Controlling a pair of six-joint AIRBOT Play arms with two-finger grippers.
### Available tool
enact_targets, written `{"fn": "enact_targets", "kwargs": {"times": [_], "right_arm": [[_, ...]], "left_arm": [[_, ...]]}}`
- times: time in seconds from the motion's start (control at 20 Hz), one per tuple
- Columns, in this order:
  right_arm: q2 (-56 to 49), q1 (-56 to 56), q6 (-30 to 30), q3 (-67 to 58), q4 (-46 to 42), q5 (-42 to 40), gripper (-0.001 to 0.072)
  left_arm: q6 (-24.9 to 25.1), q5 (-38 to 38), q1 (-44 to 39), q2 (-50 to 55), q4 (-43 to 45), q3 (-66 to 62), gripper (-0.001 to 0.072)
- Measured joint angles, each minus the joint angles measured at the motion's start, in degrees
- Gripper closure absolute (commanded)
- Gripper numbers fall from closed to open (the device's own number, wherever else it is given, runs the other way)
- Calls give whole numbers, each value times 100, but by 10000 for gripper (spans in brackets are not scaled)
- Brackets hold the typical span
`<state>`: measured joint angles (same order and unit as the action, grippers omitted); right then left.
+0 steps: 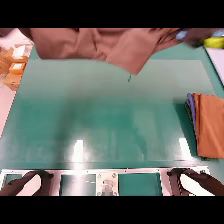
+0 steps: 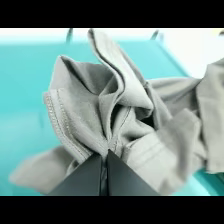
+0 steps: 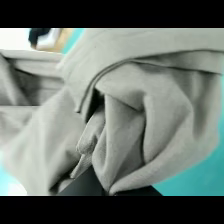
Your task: Fold the shirts.
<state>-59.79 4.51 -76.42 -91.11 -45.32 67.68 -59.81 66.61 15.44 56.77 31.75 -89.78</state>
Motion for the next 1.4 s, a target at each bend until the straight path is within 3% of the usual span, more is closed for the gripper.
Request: {"fn": "enact_targets", "kwargs": {"times": [0.2,0.45,0.65,0.85,0.9,1.0,1.05,1.25,1.4], "right_arm": [[916,140,129,363,-459,142,696],[1598,-48,181,2964,-608,-136,697],[1506,-474,201,5160,-387,-1292,697],[940,-780,219,6175,-170,-2153,695],[793,-807,269,6269,-151,-2258,658],[581,-791,367,6336,-236,-2249,229],[518,-699,376,6284,-356,-2065,191],[581,-101,289,5899,-577,-442,161],[800,-240,76,6170,-389,11,161]], "left_arm": [[-308,520,2,-522,461,-153,684],[-326,1178,-101,-682,531,1606,684],[85,326,-610,-640,531,3727,684],[385,-682,-1119,-273,514,5143,684],[442,-833,-1189,-142,509,5333,684],[511,-1038,-1274,66,505,5554,684],[531,-1086,-1300,149,505,5628,684],[586,-1185,-1355,295,503,5759,684],[599,-1196,-1366,332,507,5792,683]]}}
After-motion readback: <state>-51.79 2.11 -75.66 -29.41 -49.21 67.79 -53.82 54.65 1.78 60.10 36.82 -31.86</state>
